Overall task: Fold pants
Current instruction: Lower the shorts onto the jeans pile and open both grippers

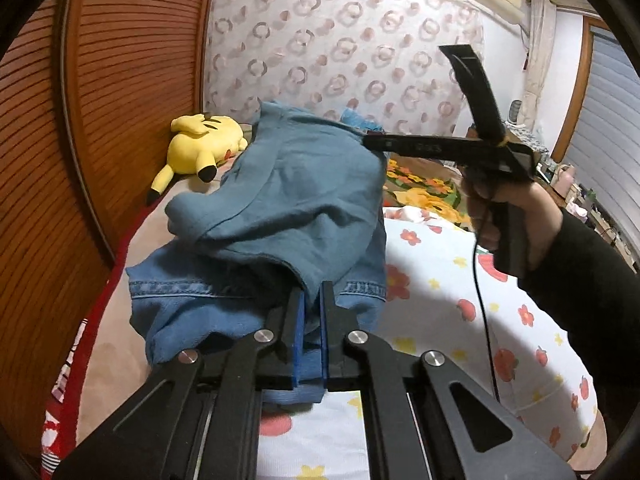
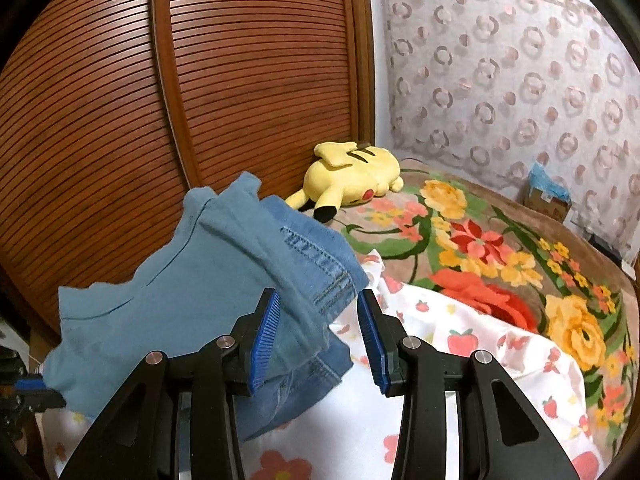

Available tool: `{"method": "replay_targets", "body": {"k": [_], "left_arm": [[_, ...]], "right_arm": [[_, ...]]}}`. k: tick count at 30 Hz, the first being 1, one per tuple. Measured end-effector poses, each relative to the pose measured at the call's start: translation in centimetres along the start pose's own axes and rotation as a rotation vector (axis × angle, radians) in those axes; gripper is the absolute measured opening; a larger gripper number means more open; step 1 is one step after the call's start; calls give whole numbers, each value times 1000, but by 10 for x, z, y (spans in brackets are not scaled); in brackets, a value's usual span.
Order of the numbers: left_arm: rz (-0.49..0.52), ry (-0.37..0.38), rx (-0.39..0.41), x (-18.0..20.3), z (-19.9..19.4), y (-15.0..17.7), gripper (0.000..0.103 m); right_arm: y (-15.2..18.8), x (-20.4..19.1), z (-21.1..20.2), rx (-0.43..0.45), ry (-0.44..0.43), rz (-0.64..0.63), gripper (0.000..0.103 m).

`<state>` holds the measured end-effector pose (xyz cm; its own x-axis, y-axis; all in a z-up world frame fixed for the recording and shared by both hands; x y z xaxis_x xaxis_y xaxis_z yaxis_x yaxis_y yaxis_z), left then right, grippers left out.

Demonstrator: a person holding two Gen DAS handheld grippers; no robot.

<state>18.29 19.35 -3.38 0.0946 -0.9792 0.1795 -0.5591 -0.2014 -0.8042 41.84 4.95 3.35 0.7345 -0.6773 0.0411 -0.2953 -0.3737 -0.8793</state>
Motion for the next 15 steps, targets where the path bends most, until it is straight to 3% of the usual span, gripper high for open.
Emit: {"method": "replay_targets", "body": {"k": [3, 9, 12, 14, 15], "left_arm": [[4, -13, -1, 0, 0, -2, 13], [23, -49, 15, -3, -7, -3, 43], [35, -48, 19, -1, -11, -4, 47], [47, -53, 22, 2, -14, -4, 58], [50, -54, 23, 3, -14, -5, 69]], "right_arm": [[0, -3, -12, -4, -2, -1, 42], [10, -14, -43, 1, -4, 9, 42], [18, -22, -61, 10, -8, 16, 42], [23, -26, -74, 16, -7, 20, 42], [26, -29, -80, 20, -5, 22, 42]]}}
Point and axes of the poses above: each gripper's, at about its wrist camera, not at the fingertips, and z roughly the way its jaws point, x to its right, y to its underside, the point moved 1 cm from there along z, roughly the way its jaws point, and after that the axes turned 5 degrees about x, right-handed, at the moved point
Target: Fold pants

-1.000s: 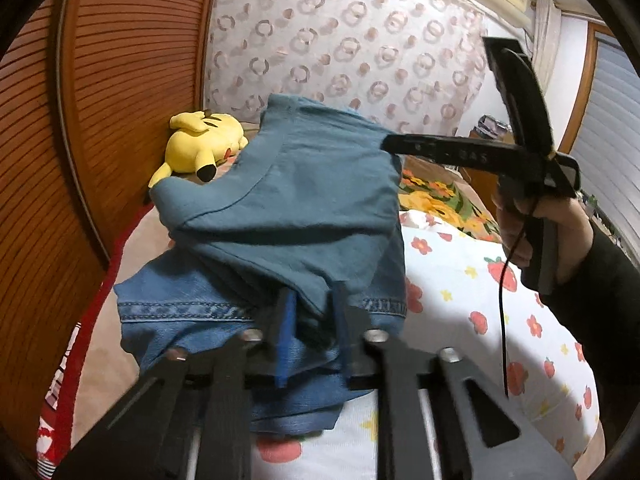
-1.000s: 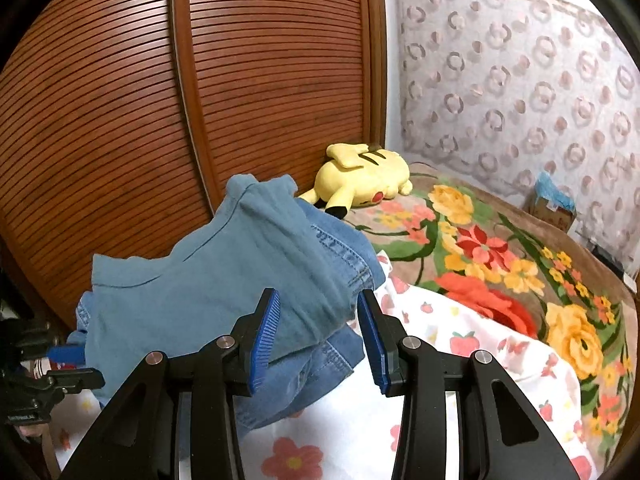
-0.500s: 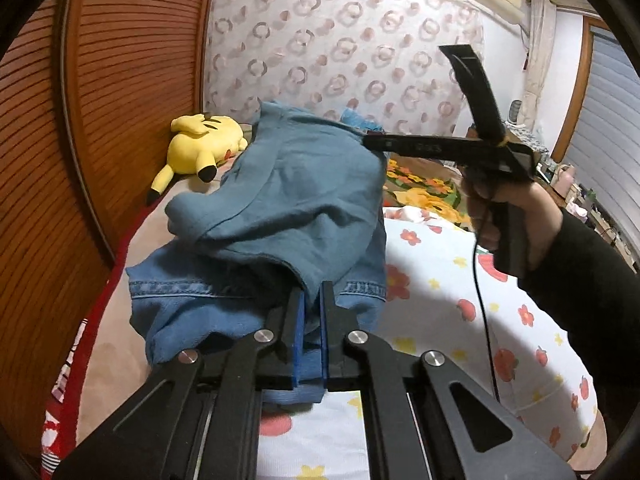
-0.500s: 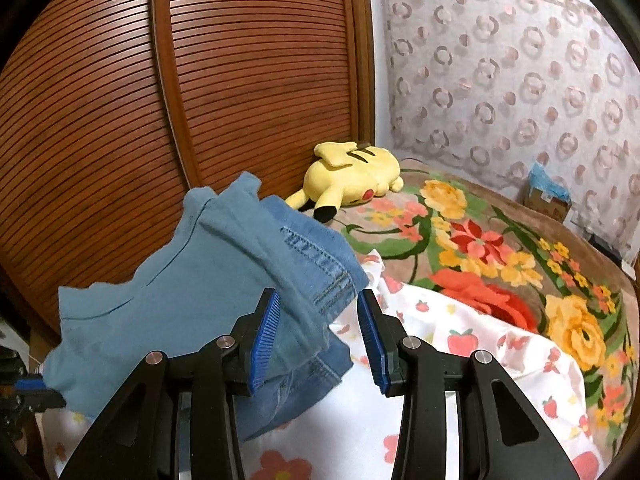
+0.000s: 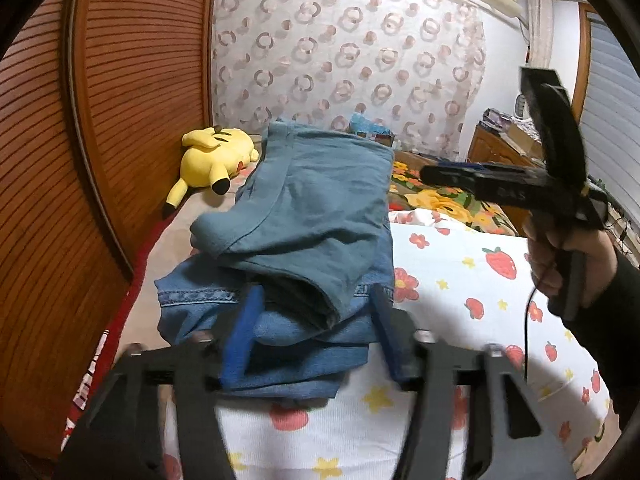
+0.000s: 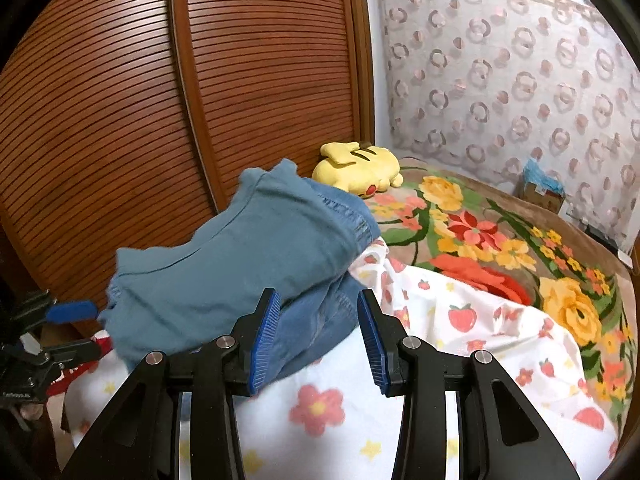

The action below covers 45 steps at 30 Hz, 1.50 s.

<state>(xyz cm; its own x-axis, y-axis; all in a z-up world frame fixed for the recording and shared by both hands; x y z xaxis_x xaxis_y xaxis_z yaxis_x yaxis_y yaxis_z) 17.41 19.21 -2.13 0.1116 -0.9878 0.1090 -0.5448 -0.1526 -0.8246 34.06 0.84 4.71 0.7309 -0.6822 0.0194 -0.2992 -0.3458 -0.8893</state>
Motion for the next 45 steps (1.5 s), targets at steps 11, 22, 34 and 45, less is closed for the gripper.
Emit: {"method": "replay_targets", "body": {"k": [11, 22, 34, 45], "left_arm": [[38, 33, 21, 23, -22, 6, 83], [70, 68, 51, 50, -48, 19, 83], [88, 107, 62, 76, -74, 34, 83], [137, 167, 55, 109, -82, 56, 83]], "right_arm": [[33, -23, -68, 18, 33, 20, 47], [75, -44, -127, 26, 114, 66, 50], [113, -77, -199, 76, 199, 96, 62], [145, -107, -235, 83, 271, 129, 63]]}}
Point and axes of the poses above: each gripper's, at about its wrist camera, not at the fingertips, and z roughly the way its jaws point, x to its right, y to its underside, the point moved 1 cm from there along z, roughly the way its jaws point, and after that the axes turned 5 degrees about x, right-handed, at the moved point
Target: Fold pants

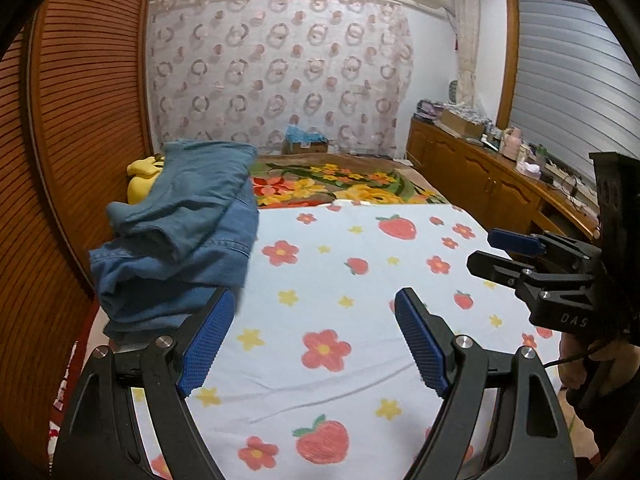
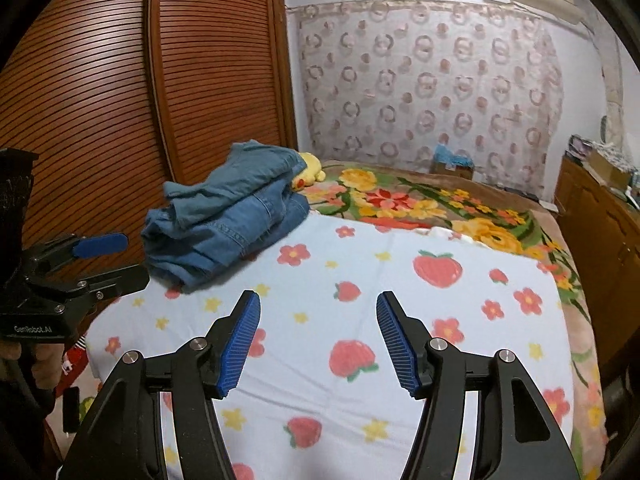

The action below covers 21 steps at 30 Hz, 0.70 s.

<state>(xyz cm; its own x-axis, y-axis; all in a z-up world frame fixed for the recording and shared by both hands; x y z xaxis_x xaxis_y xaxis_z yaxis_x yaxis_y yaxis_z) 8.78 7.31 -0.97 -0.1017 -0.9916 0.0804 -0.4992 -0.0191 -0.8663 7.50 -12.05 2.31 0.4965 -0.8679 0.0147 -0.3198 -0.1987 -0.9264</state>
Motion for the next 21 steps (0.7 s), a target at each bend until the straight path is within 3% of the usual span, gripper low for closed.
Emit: {"method": "replay_targets", "body": {"k": [21], "left_arm": [[54, 70, -14, 60, -20, 21, 83]], "right_arm": [[25, 5, -58, -10, 136, 102, 65]]}}
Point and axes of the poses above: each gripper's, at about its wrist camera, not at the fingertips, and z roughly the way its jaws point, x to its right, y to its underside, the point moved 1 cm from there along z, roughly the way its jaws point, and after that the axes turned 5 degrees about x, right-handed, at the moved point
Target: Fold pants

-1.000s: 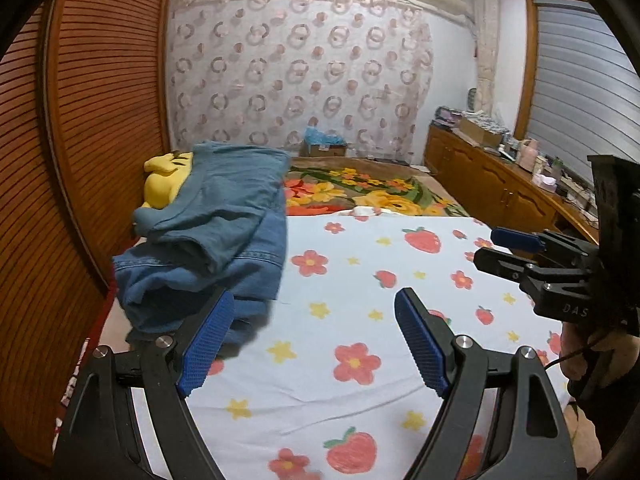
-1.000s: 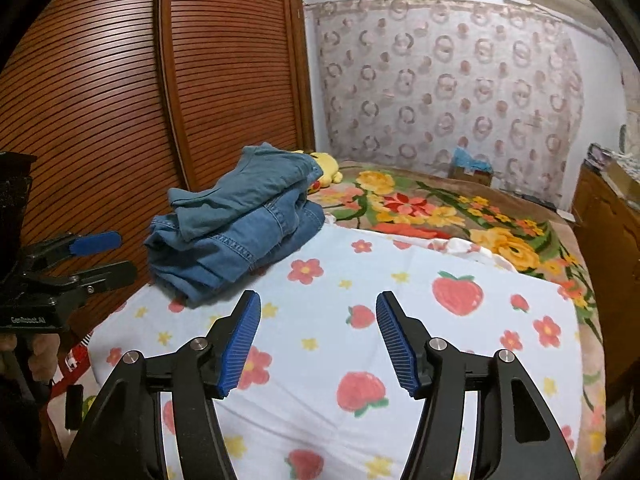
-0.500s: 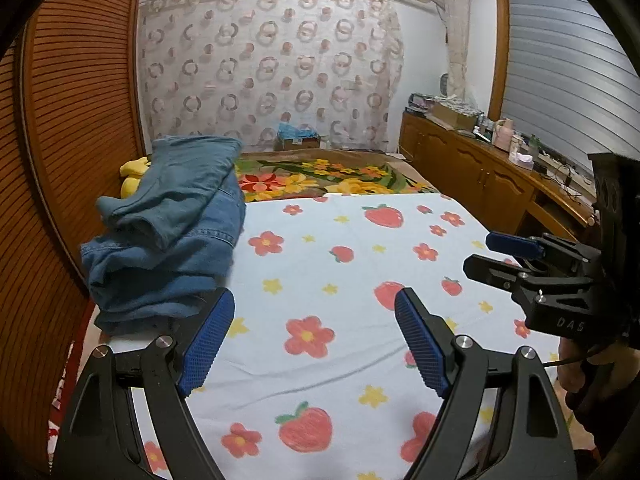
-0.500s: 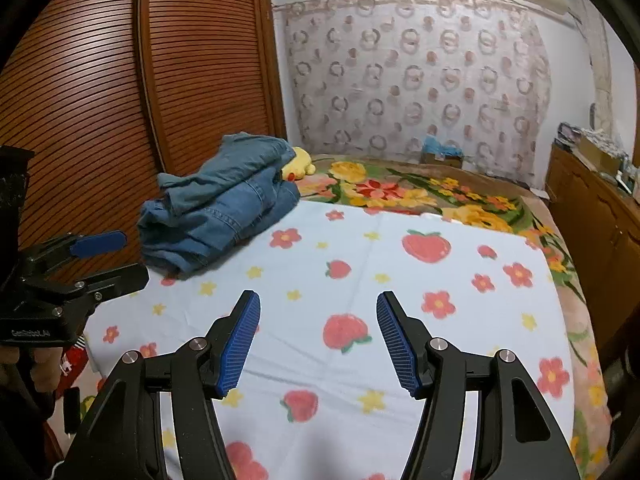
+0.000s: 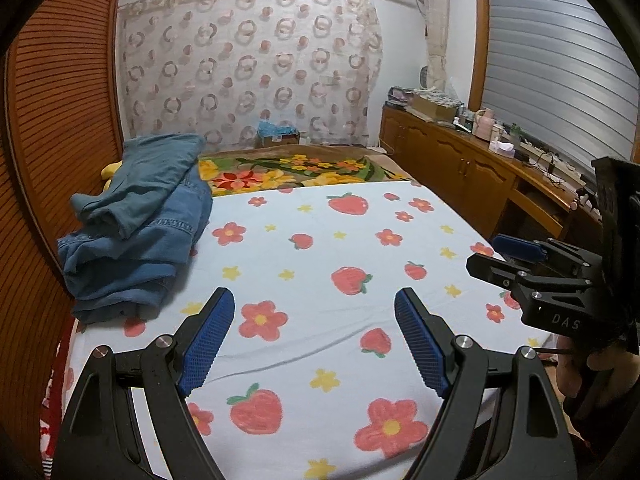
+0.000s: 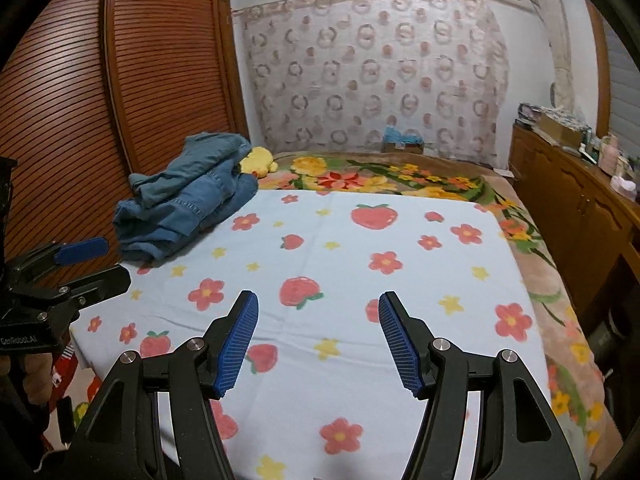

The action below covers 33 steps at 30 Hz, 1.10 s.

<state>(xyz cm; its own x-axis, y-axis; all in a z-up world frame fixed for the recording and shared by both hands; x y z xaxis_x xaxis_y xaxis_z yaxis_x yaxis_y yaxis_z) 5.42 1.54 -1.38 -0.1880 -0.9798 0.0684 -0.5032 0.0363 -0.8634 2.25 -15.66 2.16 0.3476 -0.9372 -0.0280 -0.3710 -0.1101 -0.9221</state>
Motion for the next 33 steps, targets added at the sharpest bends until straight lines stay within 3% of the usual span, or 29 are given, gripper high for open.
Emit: {"method": "replay_targets", "body": {"k": [16, 33], "left_arm": [[6, -19, 84, 12, -35, -16, 83], [-10, -63, 160, -4, -60, -24, 83]], "right_arm": [[5, -3, -49, 109, 79, 1, 65], [12, -5, -67, 192, 115, 1, 65]]}}
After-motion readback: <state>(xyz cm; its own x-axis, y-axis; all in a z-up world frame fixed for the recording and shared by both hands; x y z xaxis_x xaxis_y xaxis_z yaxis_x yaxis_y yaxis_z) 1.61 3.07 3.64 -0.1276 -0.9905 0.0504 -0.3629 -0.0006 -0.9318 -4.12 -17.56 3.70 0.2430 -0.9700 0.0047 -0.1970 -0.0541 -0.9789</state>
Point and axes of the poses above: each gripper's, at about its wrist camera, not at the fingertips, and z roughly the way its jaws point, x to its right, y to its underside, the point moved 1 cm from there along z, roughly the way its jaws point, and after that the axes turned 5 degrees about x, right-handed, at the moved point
